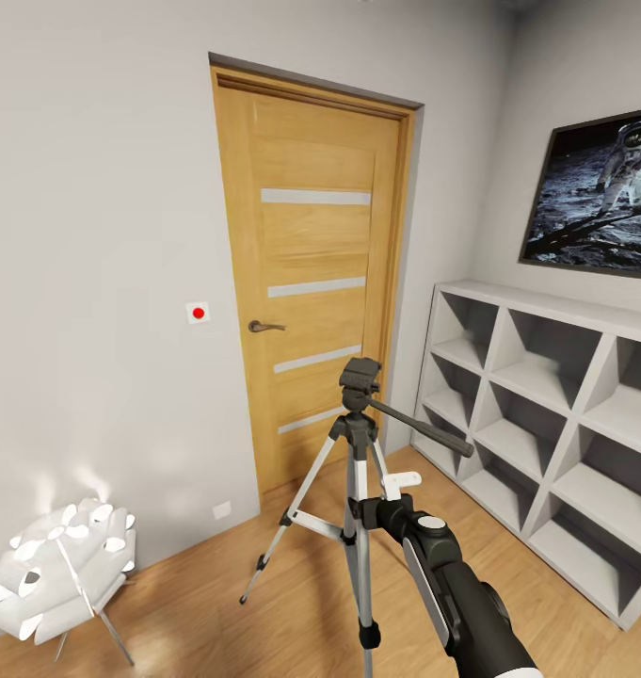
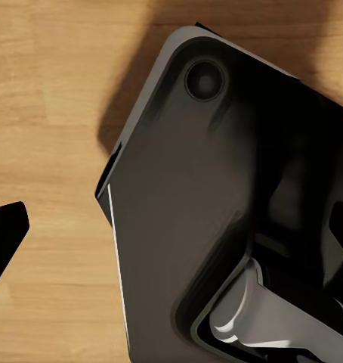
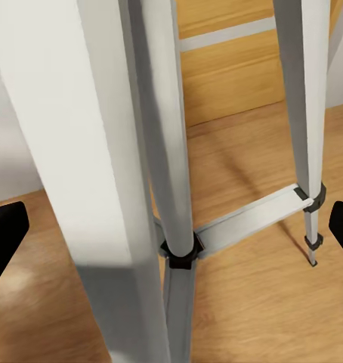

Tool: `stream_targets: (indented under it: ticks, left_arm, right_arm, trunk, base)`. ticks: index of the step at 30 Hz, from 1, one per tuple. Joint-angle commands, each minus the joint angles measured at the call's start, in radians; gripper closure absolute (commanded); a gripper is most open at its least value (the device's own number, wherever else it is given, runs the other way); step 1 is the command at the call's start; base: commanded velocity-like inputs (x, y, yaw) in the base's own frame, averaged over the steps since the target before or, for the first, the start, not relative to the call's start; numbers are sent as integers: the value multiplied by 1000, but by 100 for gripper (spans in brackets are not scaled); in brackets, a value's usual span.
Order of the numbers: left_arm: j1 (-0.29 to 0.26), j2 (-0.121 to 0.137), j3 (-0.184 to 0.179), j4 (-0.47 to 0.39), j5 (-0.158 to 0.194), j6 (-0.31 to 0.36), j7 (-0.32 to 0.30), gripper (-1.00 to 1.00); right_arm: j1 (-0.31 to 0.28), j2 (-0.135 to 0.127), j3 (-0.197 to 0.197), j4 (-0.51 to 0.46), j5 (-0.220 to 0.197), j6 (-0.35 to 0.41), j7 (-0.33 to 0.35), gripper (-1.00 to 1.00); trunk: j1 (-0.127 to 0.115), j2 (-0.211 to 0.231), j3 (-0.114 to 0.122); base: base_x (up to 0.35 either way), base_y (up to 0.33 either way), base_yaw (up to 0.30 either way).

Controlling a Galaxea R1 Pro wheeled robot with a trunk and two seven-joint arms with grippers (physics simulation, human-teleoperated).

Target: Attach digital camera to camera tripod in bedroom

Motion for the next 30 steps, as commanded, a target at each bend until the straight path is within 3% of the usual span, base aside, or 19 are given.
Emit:
stream_targets:
  ticks: [1,19,30]
  left_arm:
    - [0,0,5,0,-2,-2,1,-100]
    - [0,0,5,0,-2,-2,1,-100]
    - [0,0,5,1,-2,-2,1,-100]
  right_arm:
    - [0,0,-1,-1,1,5,5,-100]
    - [0,-3,-1,-1,-3,0,15,-100]
    - [0,-14,-1,-2,1,-1,93,-100]
  trunk:
    - [0,-1,0]
    - [0,-1,0]
    - [0,-1,0]
  base:
    - [0,0,0]
    - [0,0,0]
    - [0,0,0]
